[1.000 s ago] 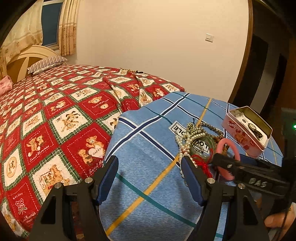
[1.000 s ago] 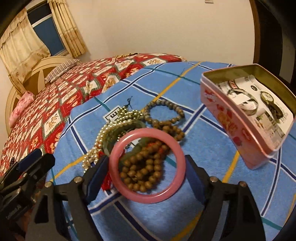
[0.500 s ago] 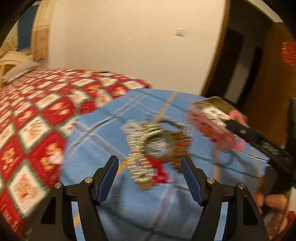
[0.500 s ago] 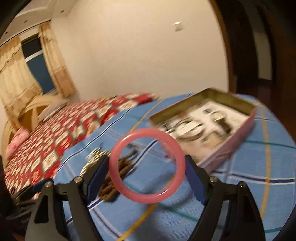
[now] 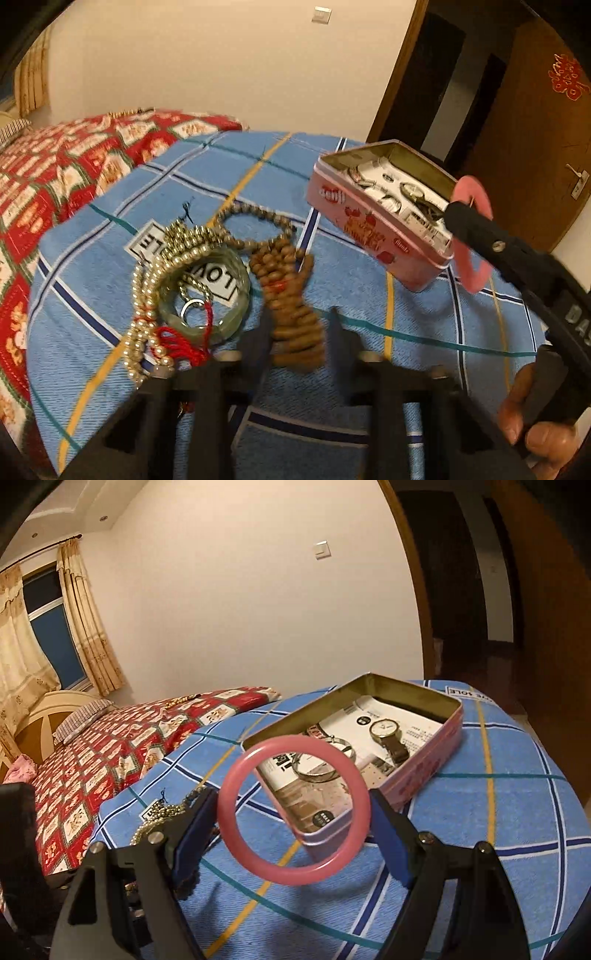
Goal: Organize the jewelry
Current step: 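Grasp the pink bangle with the right tool while the left grasps the wooden bead bracelet, then lower the bead bracelet into the tin with the left tool while the right drops the pink bangle in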
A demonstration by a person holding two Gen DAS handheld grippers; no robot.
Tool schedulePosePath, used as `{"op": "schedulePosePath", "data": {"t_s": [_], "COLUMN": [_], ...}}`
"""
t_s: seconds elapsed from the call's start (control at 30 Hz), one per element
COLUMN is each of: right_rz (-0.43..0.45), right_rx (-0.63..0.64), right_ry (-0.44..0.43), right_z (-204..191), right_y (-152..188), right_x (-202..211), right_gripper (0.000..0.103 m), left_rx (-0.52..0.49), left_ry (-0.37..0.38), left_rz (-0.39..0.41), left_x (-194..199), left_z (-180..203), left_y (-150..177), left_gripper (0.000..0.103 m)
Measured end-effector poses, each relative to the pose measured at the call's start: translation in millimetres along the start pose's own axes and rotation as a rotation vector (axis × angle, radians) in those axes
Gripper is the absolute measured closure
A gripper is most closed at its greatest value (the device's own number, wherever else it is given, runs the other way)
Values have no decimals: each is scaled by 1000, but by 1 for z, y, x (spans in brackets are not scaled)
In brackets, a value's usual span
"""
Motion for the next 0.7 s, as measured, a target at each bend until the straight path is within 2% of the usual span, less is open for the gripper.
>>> {"op": "schedulePosePath", "data": {"t_s": [0.13,0.23,0.37,0.7], "right_rz": [7,4,24,62], "right_rx": [2,-6,-25,-54], "right_ry": [-2,0,6,17], "right_z": [-1,1,7,14], "right_y": [0,0,-3,-10], "right_x": [0,-1,2,10], "right_gripper": [20,20,20,20], "left_rx": [12,3,-13,-26], "left_ry": [2,-7,15,57], "left_rz": [1,36,136,216], "left_x": [1,7,28,55], "left_z": [-1,-1,4,16], "left_y": [0,-3,-11,-30], "left_gripper": [83,94,96,96]}}
Point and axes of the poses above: each gripper's, at about its wrist camera, not at the fingertips, and x roughly against the way its jaws point, z to its right, y to its underside, the point moved 3 cm from there along -x, roughly the way its jaws point, and after that the axes turned 13 degrees about z, right-handed, at the moved point
